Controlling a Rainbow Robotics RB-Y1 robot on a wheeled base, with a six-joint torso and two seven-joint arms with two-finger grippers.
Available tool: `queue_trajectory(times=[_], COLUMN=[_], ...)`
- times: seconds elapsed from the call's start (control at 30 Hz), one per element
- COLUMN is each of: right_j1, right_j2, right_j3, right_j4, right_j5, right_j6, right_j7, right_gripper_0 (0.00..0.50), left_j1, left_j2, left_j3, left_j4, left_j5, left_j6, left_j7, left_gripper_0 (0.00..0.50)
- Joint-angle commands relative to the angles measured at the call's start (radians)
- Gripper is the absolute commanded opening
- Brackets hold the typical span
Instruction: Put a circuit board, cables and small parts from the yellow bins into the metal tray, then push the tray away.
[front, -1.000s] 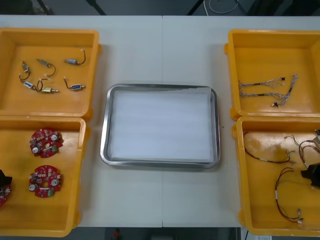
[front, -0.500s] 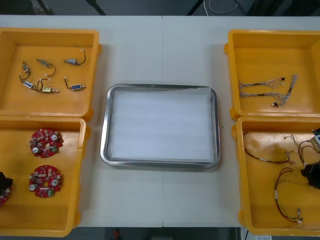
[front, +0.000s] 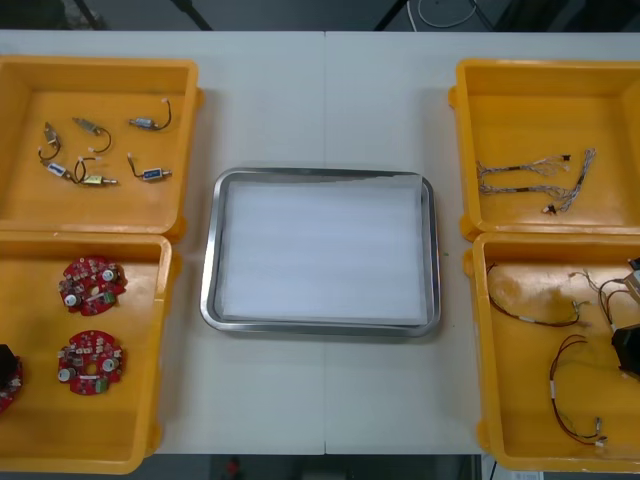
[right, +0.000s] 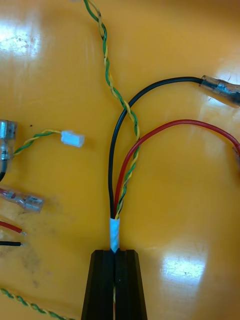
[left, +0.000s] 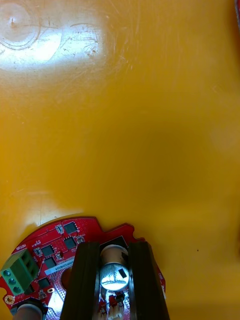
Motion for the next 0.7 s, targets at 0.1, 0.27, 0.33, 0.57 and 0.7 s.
queue_trajectory(times=[0.1, 0.27, 0.33, 0.57, 0.7], right_j1=[0.004, -0.026, -0.052, -0.133, -0.17], right_j2=[-0.017, -0.017, -0.017, -0.018, -0.02], right_j3=[-0.164, -0.238, -0.253, -0.288, -0.295], right_j4=[-0.154, -0.245, -0.282, -0.383, -0.44], right_j5=[-0.032, -0.044, -0.05, -0.072, -0.081], right_j6=[0.188, 0.323, 0.388, 0.55, 0.622], right_j7=[0.018, 0.011, 0.007, -0.007, -0.019], right_gripper_0=[0.0, 0.0, 0.0, 0.0, 0.0], left_j1=[0.031, 0.013, 0.0, -0.066, -0.13], left_j2=[0.037, 0.035, 0.035, 0.035, 0.035], left_j3=[0.0, 0.052, 0.083, 0.149, 0.161], left_j4=[-0.02, -0.075, -0.109, -0.195, -0.263], left_j5=[-0.007, -0.007, -0.007, 0.004, -0.013], left_j6=[0.002, 0.106, 0.166, 0.335, 0.441], left_j7=[-0.066, -0.055, -0.047, -0.012, 0.079], left_gripper_0=[0.0, 0.0, 0.0, 0.0, 0.0])
